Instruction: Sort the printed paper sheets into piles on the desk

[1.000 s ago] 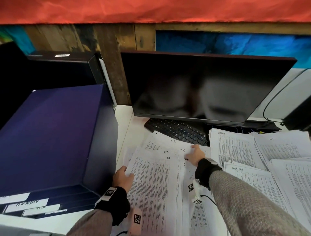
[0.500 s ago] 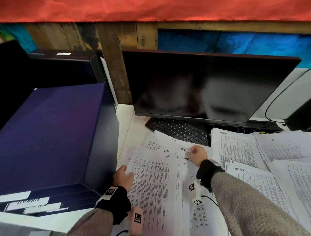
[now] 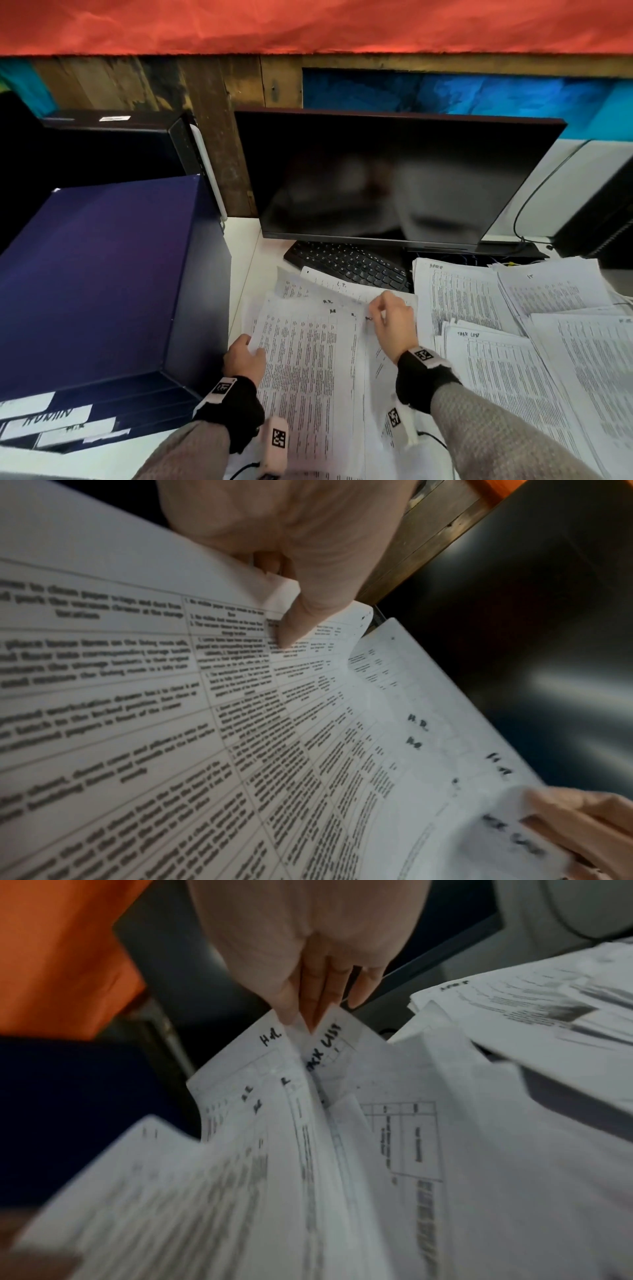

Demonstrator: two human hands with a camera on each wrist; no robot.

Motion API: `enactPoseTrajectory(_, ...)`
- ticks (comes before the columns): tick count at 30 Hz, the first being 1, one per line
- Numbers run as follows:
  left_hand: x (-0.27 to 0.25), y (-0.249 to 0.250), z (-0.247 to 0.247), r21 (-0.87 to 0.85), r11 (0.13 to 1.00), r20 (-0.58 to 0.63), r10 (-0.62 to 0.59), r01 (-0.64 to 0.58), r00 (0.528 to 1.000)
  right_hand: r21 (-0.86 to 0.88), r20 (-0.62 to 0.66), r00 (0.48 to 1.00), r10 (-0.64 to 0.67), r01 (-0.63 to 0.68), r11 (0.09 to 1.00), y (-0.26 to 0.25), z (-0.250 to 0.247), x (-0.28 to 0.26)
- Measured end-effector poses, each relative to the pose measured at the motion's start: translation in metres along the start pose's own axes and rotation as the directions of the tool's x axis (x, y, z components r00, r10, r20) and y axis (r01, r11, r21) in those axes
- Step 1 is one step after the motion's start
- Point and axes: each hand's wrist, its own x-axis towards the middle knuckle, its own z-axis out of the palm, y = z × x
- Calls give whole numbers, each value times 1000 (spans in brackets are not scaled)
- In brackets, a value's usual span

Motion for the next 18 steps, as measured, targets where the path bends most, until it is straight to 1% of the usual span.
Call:
enactPoseTrajectory(1,-1,1,0,7,1000,1,3,-3,1000,109,-11,999,41,-39,993,-2,-7,3)
enactPoseTrajectory(2,-2,3,0,9,1000,2,2,-2,1000,143,4,999,36,-36,989,-5,-14,6)
enactPoseTrajectory(3,-3,4,0,8,1000,3,8,-8,1000,121,50,999,-1,-5,993,-8,-21,7)
enactPoseTrajectory(5,-6,6,0,1,1000,8,12,-12,1000,-3,154,986,-62,63,998,-12,-34,9)
enactPoseTrajectory(6,-7,7,0,-5,1000,15,12,-12,1000,-57,172,982,-73,83,995,-14,-40,10)
enactPoseTrajectory(8,-9,8,-1,-22,1000,28,17,-16,999,-94,122,988,-94,106,990,-18,-54,14)
enactPoseTrajectory(10,-11,9,-2,-43,999,35,15,-14,999,-69,11,992,-122,122,990,-25,-69,16)
enactPoseTrajectory(11,-11,9,-2,-60,998,28,15,-13,999,-24,-72,989,-132,130,991,-30,-76,17)
enactPoseTrajectory(12,-12,9,-2,-77,997,18,15,-13,1000,38,-176,976,-130,139,990,-36,-84,18)
enactPoseTrajectory(13,-12,9,-2,-106,994,4,23,-23,1000,117,-299,947,-113,154,981,-44,-94,18)
enactPoseTrajectory(15,-15,9,-1,-163,984,-11,65,-66,998,270,-529,849,-19,190,944,-58,-116,22)
enactPoseTrajectory(16,-17,9,-2,-165,982,-13,92,-93,996,327,-608,793,38,206,922,-63,-127,27)
enactPoseTrajectory(18,-23,11,-4,-101,983,-19,155,-156,988,419,-697,704,136,245,874,-68,-149,36)
